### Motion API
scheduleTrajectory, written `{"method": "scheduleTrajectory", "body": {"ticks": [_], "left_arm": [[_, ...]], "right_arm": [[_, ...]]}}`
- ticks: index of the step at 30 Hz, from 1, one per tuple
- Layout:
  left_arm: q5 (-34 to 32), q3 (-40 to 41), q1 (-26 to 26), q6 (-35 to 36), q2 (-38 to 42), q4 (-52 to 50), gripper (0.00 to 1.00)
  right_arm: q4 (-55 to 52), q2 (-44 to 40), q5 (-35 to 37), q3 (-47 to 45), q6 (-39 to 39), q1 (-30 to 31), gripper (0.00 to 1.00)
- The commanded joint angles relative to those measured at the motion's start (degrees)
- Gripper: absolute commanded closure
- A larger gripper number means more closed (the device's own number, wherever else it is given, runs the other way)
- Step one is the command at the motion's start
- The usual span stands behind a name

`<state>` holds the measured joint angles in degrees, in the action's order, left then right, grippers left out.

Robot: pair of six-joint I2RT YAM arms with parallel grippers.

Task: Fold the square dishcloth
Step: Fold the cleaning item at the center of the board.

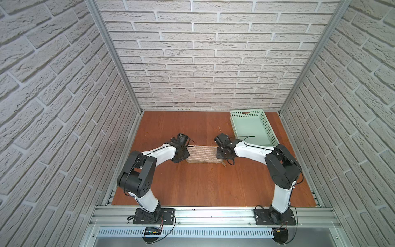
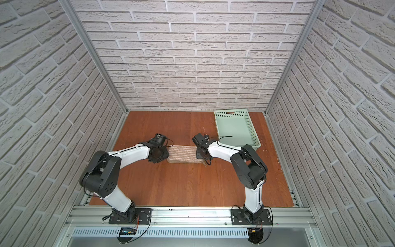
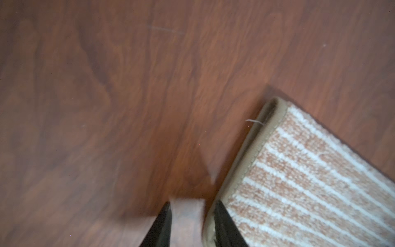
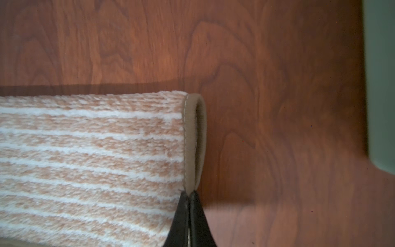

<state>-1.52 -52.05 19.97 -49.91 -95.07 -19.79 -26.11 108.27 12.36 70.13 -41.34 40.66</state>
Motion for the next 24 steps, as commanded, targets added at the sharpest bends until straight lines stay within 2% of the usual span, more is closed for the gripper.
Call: {"method": "scheduleTrajectory", "body": {"ticks": [1,6,13,24], "left_arm": [[4.1,0.8,1.2,-1.9,-1.1,4.5,0.66],[8.0,1.2,1.4,-4.4,-1.8,9.0,0.68],[8.1,1.9,0.9,-6.4,-1.5,9.4,0.71],[12.6,6.2,-1.9,-9.0,-1.4,16.0,0.76]], "right_arm": [[-4.7,-3.2,5.2,2.4,3.1,0.3,0.97],[-8.4,-3.6,7.8,4.9,4.7,0.7,0.97],[-14.6,-2.9,11.3,11.2,6.5,3.7,0.97],[-16.3,2.3,6.8,21.2,5.9,8.4,0.97]]}}
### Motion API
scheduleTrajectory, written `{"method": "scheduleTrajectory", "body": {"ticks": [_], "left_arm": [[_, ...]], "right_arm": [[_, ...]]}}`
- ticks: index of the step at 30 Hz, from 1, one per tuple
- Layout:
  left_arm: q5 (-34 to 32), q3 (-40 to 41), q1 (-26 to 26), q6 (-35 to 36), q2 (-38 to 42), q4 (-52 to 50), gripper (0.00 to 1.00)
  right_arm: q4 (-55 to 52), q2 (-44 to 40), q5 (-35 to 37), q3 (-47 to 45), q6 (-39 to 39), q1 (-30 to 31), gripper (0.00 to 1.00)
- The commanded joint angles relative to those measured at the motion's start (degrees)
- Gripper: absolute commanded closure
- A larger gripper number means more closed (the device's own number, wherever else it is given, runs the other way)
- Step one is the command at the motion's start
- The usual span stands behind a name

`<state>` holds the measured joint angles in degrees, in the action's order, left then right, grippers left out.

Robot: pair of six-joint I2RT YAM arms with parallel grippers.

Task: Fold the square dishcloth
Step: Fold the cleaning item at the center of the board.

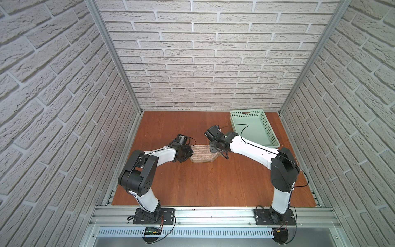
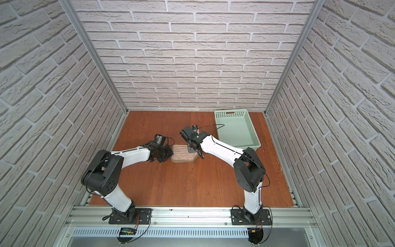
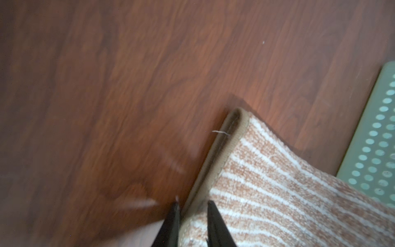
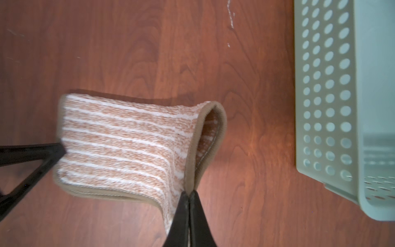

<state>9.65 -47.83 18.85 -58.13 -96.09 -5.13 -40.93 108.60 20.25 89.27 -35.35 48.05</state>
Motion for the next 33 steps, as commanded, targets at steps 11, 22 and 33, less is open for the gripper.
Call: {"method": "scheduleTrajectory", "body": {"ticks": [11,22,33], "left_arm": [[3.8,3.6,-0.9,-1.0,-1.1,4.3,0.82],[5.4,6.8,1.4,-5.1,-1.9,10.7,0.86],[3.9,7.6,4.7,-8.2,-1.7,13.5,0.88]], "right_arm": [[-1.2,9.0,-7.2,10.2,-1.2,2.7,0.97],[-1.2,10.8,-9.6,11.7,-1.7,2.7,0.97],[-1.5,13.3,-9.6,12.5,-2.4,2.7,0.97]]}}
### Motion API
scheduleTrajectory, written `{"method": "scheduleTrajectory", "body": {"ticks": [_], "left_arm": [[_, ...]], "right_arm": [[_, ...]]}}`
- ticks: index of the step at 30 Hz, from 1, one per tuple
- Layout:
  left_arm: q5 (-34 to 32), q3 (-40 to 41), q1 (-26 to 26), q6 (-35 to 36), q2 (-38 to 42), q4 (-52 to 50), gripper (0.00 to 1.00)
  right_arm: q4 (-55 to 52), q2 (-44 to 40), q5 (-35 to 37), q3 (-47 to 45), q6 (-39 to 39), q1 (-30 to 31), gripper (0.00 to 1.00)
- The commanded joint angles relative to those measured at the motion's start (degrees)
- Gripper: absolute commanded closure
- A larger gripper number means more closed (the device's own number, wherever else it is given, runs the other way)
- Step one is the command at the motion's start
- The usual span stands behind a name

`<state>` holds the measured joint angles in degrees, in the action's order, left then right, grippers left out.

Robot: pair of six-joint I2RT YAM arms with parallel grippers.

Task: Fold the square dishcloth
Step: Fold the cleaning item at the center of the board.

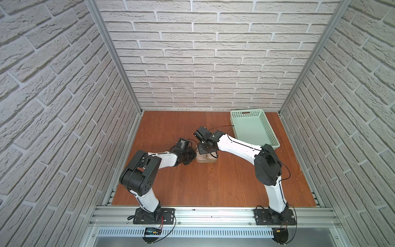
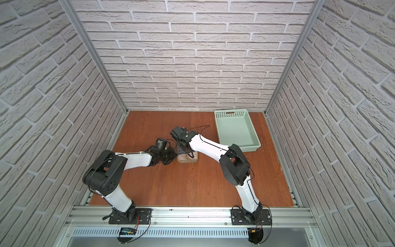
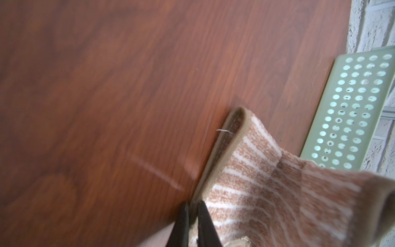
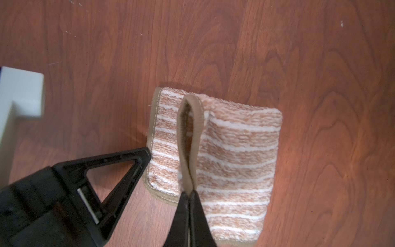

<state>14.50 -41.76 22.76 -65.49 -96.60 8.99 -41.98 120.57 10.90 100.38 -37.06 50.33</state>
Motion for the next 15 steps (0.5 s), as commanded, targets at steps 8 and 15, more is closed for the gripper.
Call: {"method": "scheduleTrajectory", "body": {"ticks": [8,15], "left_arm": [[-0.6,2.1,1.3,-1.5,-1.8,1.0,0.88],[0.4,1.8,1.3,-1.7,-2.8,2.0,0.88]], "right_arm": [[0.9,3.2,-1.1,1.7,-1.3,0.4,0.97],[2.2,4.3,-2.1,1.9,-1.6,0.3,0.97]]}}
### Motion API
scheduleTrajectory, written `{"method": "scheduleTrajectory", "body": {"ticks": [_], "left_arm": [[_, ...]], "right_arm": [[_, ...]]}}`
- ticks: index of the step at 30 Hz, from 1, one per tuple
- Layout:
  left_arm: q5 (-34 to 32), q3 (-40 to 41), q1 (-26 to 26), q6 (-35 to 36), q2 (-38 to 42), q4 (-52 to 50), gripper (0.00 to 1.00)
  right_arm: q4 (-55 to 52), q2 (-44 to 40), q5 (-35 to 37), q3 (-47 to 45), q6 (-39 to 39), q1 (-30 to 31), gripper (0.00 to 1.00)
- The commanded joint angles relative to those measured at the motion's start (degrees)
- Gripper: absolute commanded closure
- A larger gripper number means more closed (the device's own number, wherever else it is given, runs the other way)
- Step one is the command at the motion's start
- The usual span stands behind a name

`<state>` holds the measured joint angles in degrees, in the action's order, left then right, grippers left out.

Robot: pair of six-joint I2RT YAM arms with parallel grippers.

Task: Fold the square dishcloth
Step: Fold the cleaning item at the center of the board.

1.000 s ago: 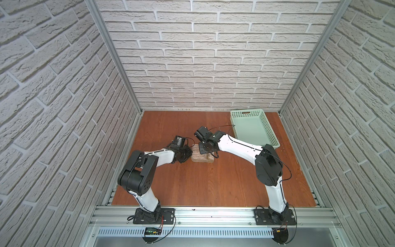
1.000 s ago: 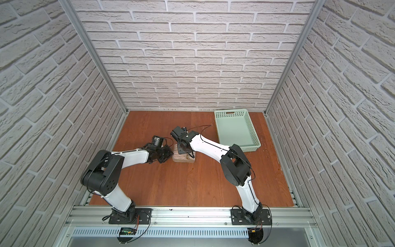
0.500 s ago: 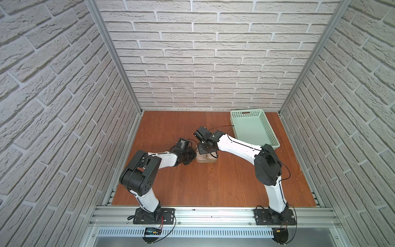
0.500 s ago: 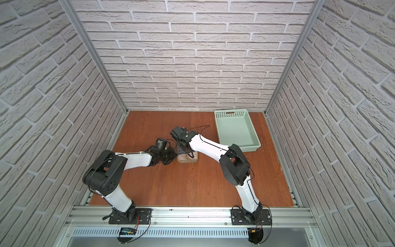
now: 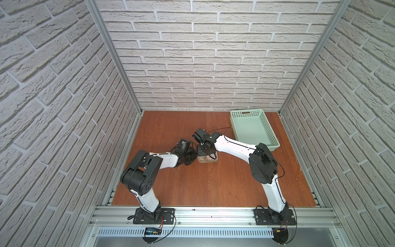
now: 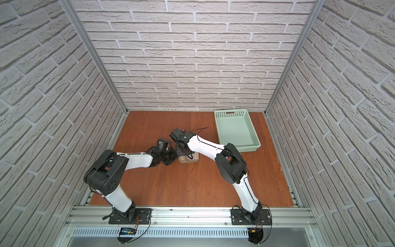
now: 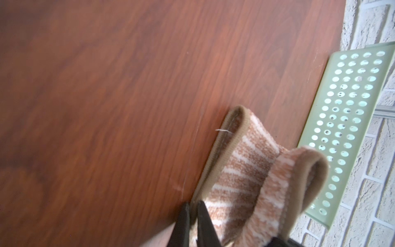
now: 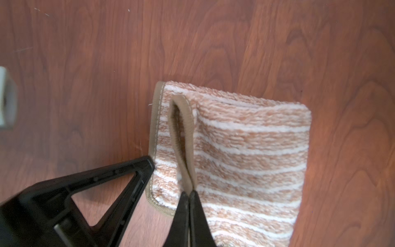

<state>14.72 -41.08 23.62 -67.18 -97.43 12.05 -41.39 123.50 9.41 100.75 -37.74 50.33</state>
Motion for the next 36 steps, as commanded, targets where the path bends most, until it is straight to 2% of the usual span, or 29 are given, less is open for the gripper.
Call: {"method": "scheduleTrajectory", "body": {"ticks": [1,18,30,36], "left_arm": [[0.3,1.0,0.5,-0.1,-2.1,-0.9,0.88],[0.2,1.4,1.1,-0.5,-2.0,-1.0,0.89],[0.1,1.1,1.4,-0.5,-2.3,-1.2,0.89],[0.2,0.9,1.4,-0.4,-2.2,-1.2,0.89]], "right_arm": [[1.6,1.5,-0.6,1.7,-1.0,0.3,0.97],[2.0,4.6,0.6,4.7,-3.0,-0.2,0.96],[7.1,2.5,-4.7,2.6,-2.2,-0.3,0.76],[10.3,-1.9,-5.6,-1.1,-1.4,-0.2,0.74]]}}
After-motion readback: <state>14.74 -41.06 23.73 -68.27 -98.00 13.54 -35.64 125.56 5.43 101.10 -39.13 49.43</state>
